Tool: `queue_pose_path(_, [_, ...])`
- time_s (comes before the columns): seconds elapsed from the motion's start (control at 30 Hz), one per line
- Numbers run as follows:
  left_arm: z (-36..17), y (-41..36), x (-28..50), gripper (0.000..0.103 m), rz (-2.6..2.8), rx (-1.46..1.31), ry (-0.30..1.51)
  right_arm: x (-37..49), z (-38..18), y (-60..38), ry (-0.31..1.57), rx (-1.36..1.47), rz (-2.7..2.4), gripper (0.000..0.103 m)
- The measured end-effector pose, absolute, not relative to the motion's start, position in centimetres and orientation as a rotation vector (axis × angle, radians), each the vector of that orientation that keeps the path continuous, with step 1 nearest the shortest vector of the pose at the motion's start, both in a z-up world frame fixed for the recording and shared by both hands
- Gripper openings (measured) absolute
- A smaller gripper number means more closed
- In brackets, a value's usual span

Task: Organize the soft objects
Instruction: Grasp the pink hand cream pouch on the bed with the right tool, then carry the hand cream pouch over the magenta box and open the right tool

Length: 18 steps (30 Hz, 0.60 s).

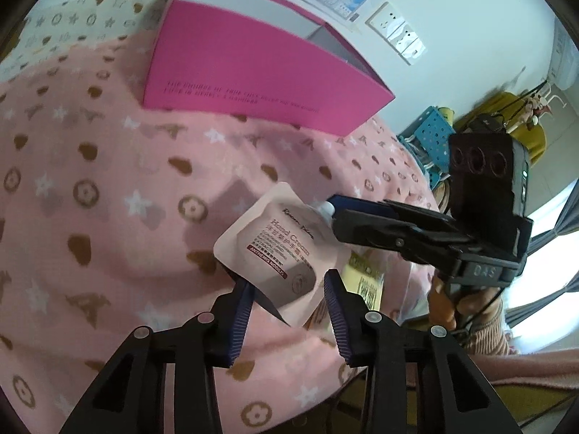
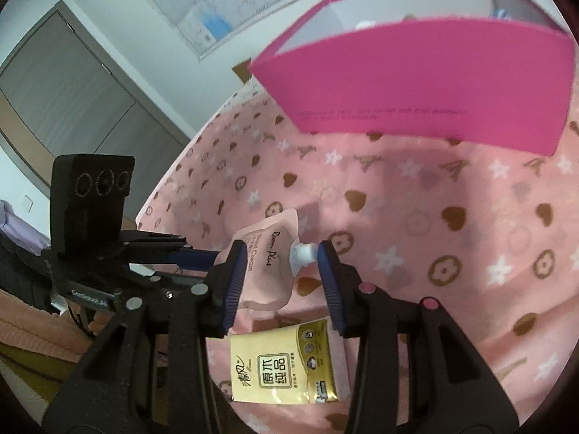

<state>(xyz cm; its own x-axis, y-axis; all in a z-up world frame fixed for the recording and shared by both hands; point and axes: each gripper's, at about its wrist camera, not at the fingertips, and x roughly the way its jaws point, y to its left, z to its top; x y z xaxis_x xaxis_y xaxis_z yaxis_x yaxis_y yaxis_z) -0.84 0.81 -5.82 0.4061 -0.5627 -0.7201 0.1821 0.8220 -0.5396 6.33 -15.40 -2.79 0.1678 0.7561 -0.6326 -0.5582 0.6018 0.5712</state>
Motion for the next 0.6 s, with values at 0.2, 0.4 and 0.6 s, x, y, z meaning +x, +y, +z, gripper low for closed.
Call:
queue_pose_path(0.2, [-4.2,0.3,0.4,0.028,-0.489,-0.358,1.006,6.7,-1.2,-16.9,0.981,0.252,0.903,0.044])
queue_pose_path(0.4, [-2.5,-0.7,1.4,0.028,-0.500,-0.312,0.958,6.8,0.4,-18.1,0.926,0.260,0.870,0.044])
queue_pose_path(0.6, [-0.5,-1.4,2.1,0.028,-0.517,-0.263,0.909,7.1,2.1,-19.1,0.873,0.268,0.850,0.044])
